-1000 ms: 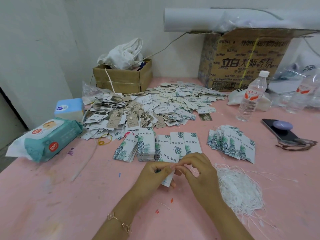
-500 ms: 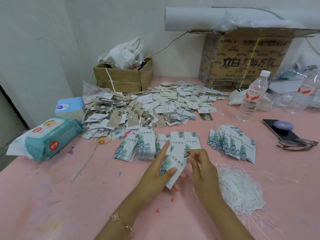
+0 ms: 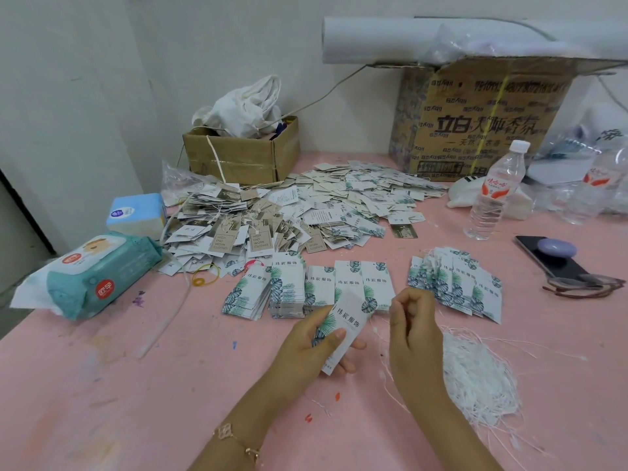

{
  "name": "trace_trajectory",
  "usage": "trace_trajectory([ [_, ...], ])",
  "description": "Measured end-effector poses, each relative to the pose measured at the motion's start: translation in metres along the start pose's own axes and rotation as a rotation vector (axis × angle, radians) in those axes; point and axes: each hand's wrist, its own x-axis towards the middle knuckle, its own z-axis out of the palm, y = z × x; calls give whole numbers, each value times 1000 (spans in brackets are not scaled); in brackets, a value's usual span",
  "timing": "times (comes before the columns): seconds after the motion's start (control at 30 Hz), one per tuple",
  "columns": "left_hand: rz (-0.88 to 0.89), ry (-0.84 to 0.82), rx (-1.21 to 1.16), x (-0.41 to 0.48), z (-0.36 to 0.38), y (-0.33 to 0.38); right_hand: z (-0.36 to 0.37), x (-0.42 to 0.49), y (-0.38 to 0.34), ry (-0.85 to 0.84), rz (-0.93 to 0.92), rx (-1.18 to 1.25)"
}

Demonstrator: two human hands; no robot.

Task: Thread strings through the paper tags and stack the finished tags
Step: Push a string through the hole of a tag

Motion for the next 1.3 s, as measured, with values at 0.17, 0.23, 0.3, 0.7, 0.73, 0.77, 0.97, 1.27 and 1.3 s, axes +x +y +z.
trace_trajectory([
  [0.17,-43,17,6,0,3,-1,2,-3,0,-98,45,-69],
  [0.23,-45,29,4,0,4,1,1,-3,-2,-105,45,-125],
  [0.3,-45,40,5,-1,4,4,0,-3,-4,-98,54,-197],
  [0.7,1,90,115,0,6,4,-10,0,-3,-15,49,-188],
  [0.73,8,102,116,0,6,4,-10,1,-2,-14,59,-197],
  [0.77,17,110,119,0,5,3,-10,1,-2,-15,69,-209],
  [0.97,44,77,120,-1,7,3,-5,-3,-10,1,-52,-339],
  [1.27,57,-2,90,-4,11,9,-2,-4,-7,95,-141,-433],
  [1.3,61,-1,96,-4,12,9,-2,-4,-6,100,-164,-467],
])
